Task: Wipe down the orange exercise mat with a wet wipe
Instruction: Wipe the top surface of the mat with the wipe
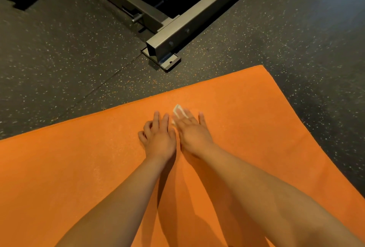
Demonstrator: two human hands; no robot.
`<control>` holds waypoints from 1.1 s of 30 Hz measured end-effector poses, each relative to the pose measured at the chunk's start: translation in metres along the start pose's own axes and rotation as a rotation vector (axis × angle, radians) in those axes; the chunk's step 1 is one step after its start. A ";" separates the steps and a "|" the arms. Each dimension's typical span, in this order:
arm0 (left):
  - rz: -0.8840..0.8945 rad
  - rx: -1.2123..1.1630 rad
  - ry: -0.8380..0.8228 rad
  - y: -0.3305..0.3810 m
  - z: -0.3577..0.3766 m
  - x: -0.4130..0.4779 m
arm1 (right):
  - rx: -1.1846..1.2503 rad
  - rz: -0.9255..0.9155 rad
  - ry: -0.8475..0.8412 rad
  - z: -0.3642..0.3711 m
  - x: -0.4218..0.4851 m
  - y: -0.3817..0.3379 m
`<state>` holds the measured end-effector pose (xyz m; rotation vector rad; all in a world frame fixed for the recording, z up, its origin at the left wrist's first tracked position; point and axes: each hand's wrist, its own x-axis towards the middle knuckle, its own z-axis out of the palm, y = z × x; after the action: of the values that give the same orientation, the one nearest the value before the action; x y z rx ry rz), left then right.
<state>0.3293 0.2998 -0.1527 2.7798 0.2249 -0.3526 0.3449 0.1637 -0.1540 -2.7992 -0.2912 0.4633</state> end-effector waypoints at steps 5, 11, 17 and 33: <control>-0.055 -0.009 -0.061 0.005 0.004 0.009 | 0.126 0.296 0.092 -0.002 0.016 0.006; -0.052 -0.077 -0.053 0.000 0.006 0.011 | -0.003 -0.031 0.018 -0.008 0.035 0.009; -0.040 -0.051 -0.042 -0.002 0.012 0.015 | 0.133 0.189 0.077 -0.014 0.068 -0.006; 0.064 -0.224 0.031 -0.026 0.021 -0.025 | 0.167 -0.128 -0.082 0.014 -0.003 -0.032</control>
<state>0.2956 0.3139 -0.1729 2.5659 0.1705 -0.2515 0.3320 0.1965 -0.1560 -2.5851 -0.4266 0.5462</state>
